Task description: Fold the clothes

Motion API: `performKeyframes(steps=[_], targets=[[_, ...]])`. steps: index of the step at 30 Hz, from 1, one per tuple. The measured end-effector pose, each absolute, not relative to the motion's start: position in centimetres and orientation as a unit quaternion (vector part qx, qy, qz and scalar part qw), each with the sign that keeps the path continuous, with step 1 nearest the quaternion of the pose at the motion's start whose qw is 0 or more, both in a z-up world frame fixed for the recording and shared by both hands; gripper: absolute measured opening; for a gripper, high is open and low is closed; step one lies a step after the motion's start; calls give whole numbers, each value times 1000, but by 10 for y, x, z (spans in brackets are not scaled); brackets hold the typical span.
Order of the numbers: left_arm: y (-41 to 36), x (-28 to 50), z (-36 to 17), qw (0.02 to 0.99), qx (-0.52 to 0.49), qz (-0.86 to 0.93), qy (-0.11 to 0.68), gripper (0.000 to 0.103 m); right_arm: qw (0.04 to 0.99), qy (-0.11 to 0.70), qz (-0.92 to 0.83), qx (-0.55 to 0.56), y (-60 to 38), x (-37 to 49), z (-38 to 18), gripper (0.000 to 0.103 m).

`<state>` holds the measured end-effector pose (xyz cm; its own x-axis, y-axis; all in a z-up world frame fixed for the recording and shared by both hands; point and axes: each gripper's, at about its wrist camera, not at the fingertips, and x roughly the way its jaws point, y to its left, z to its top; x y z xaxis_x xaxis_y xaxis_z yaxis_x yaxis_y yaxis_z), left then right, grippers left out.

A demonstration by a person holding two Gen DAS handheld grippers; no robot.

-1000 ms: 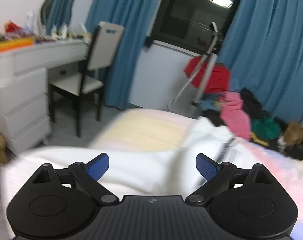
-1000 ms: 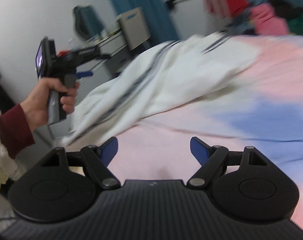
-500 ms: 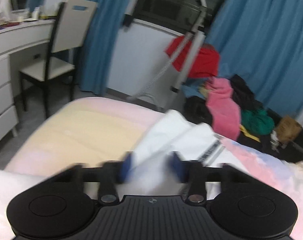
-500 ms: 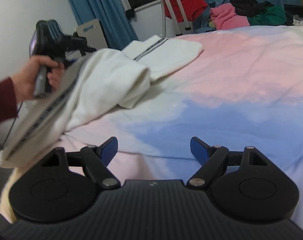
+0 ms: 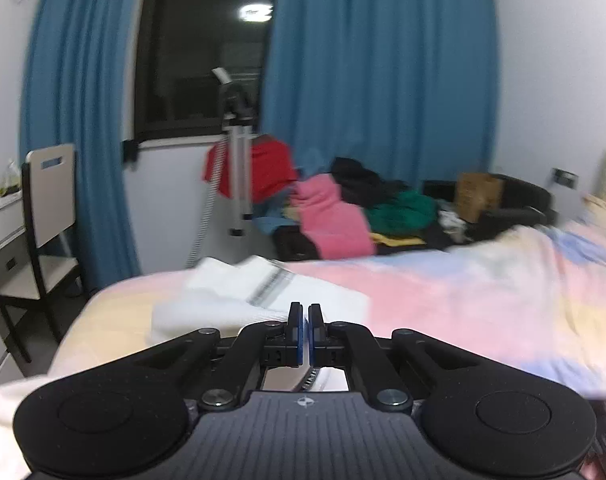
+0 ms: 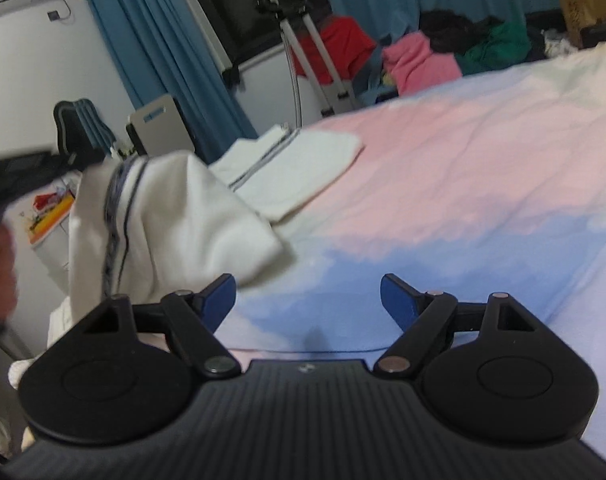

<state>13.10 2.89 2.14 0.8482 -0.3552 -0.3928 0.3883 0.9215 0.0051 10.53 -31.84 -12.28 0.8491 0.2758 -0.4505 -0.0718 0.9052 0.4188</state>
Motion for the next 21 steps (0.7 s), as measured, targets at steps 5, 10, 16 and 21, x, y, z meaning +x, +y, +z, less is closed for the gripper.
performKeyframes(steps=[5,10,16,21], targets=[[8,64,-22,944,5,-218,249,1,947,246,95,185,-315,83,-113,82],[5,62,-61,917,-70,-222,325,0,943,250,108,192,-311,77,-117,82],[2,68,-67,925,-70,-213,308,0,929,269,131,218,-308,103,-114,77],[18,75,-56,943,-84,-182,265,0,932,271,135,198,-287,175,-88,78]])
